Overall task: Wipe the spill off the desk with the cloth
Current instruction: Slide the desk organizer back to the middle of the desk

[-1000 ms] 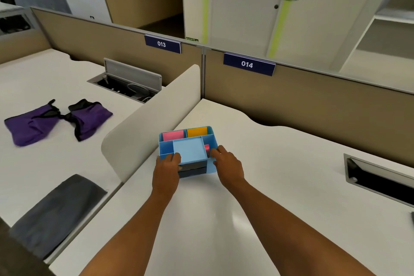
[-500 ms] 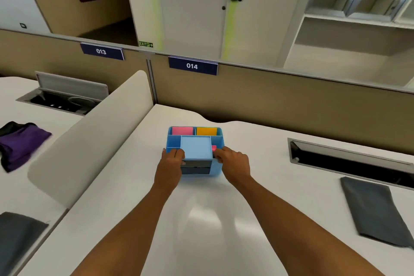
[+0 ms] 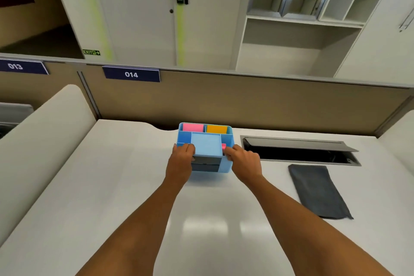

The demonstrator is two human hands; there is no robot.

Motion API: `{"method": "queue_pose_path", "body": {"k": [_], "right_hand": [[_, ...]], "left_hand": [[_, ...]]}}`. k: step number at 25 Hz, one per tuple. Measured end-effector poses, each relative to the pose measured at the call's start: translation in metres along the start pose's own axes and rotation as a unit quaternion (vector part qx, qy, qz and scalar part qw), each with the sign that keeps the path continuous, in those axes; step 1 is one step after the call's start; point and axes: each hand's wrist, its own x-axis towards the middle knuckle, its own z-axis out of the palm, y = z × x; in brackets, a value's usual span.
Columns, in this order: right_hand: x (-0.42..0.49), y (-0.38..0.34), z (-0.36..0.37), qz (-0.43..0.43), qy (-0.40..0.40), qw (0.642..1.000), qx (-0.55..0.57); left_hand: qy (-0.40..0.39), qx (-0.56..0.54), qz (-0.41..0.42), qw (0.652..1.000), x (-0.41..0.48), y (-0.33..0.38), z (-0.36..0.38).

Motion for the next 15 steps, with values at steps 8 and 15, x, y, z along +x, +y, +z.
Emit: {"method": "queue_pose_path", "body": {"k": [8,15], "right_hand": [[0.003,0.033,0.023,0.053,-0.011,0.999,-0.004],[0.012,0.038,0.032,0.078,-0.015,0.997,0.022]], "left_hand": [[-0.036,-0.001,0.001,0.999,0.018,0.013,0.042],[-0.065,0.001,-0.016,0.998,0.023,0.011,0.056]]}}
